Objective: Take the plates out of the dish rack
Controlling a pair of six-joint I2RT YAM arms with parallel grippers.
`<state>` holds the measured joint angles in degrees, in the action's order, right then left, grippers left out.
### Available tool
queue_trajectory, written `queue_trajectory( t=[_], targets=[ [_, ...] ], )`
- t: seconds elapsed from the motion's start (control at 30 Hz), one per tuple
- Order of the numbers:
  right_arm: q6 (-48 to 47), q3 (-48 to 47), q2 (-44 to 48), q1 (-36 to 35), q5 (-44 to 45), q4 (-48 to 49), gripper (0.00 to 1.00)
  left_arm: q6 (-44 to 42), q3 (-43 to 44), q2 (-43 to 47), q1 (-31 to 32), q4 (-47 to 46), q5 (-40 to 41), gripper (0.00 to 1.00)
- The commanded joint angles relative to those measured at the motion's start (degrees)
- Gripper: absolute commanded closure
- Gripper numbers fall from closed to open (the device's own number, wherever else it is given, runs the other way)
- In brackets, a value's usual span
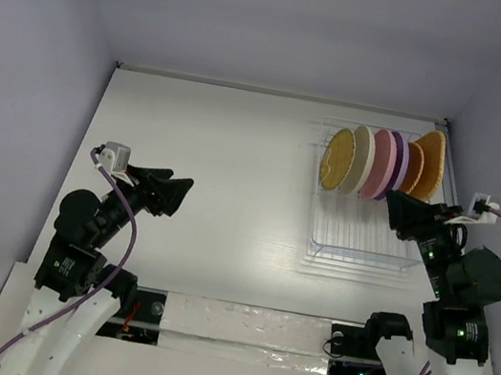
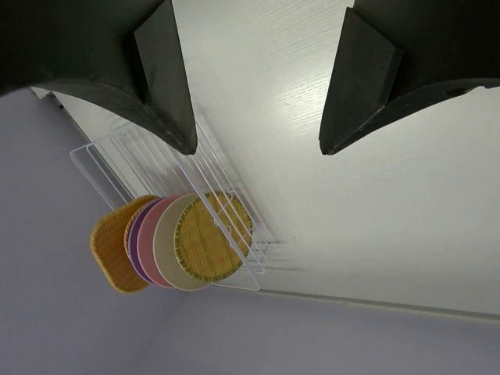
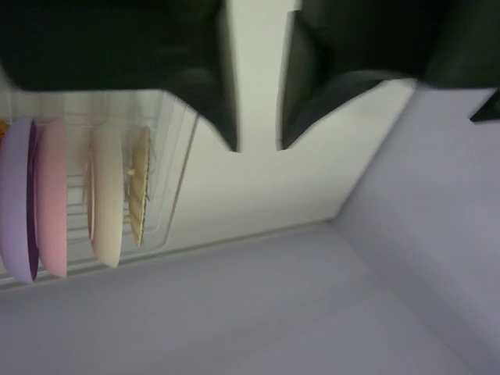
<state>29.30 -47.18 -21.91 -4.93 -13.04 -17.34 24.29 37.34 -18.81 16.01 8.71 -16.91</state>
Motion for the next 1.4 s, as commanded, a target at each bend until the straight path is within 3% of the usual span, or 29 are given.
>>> queue_trajectory(
  t=[0.0, 0.07, 0.17, 0.27, 0.3, 0.37, 0.4, 0.47, 0.57, 0.63, 0.7, 0.77, 0.8, 0.83, 0.97, 1.37],
  targets=[
    [0.0, -2.0, -3.7, 0.3, -5.7, 2.8, 0.78, -0.7, 0.5, -0.6, -0.2, -1.8, -0.6, 0.38],
    [0.2, -3.4, -7.7, 0.3, -6.5, 3.6, 1.00, -0.2, 0.2, 0.2, -0.2, -2.3, -0.4, 0.38],
    [1.9, -4.1, -13.5, -0.8, -7.9, 7.2, 1.00, 0.2, 0.0, 1.2, -0.2, -2.3, 0.5, 0.44],
    [0.9, -6.5, -19.9, -5.8, -2.0, 7.2, 1.00, 1.3, 0.1, 1.1, -0.2, -1.2, 3.5, 0.55],
    [0.3, -8.7, -21.7, -9.9, 3.1, 6.6, 1.00, 1.4, 0.1, 0.9, -0.2, -1.2, 3.5, 0.67],
    [-2.4, -11.5, -28.0, -14.1, 9.7, 4.1, 1.00, 1.5, 0.1, -0.4, -0.2, -0.6, 4.1, 0.80],
    [-3.2, -13.2, -30.4, -15.5, 15.4, 2.7, 1.00, 1.5, 0.3, -1.0, -0.2, 0.0, 5.3, 0.93],
    [-5.0, -17.8, -34.9, -17.2, 19.3, -0.3, 1.00, 1.5, 1.0, -2.7, -0.2, 1.3, 6.5, 1.00],
    [-7.5, -22.3, -43.4, -17.2, 26.2, -1.2, 0.99, 1.9, 0.9, -2.6, -0.2, 1.6, 8.5, 1.00],
    [-8.3, -24.9, -49.0, -17.2, 29.6, -2.6, 0.93, 2.0, 0.8, -2.4, -0.2, 1.7, 8.6, 1.00],
    [-9.3, -28.0, -52.4, -17.2, 32.6, -4.3, 0.71, 2.2, 0.6, -2.4, -0.2, 1.7, 8.6, 0.95],
    [-10.5, -29.9, -57.0, -17.2, 35.1, -6.1, 0.56, 2.4, 0.6, -2.3, -0.2, 1.7, 8.9, 0.83],
    [-10.8, -31.3, -58.4, -17.2, 35.4, -6.3, 0.54, 2.3, 0.5, -2.3, -0.2, 1.6, 8.9, 0.79],
    [-10.9, -32.0, -59.6, -17.2, 35.7, -6.8, 0.53, 2.4, 0.5, -2.3, -0.2, 1.5, 8.6, 0.73],
    [-10.8, -34.0, -64.1, -17.2, 39.5, -7.5, 0.53, 2.4, 0.5, -2.2, -0.2, 1.4, 8.4, 0.67],
    [-10.8, -36.1, -73.3, -17.2, 44.6, -8.4, 0.55, 2.6, 0.3, -1.7, -0.2, 1.2, 8.3, 0.64]
  ],
)
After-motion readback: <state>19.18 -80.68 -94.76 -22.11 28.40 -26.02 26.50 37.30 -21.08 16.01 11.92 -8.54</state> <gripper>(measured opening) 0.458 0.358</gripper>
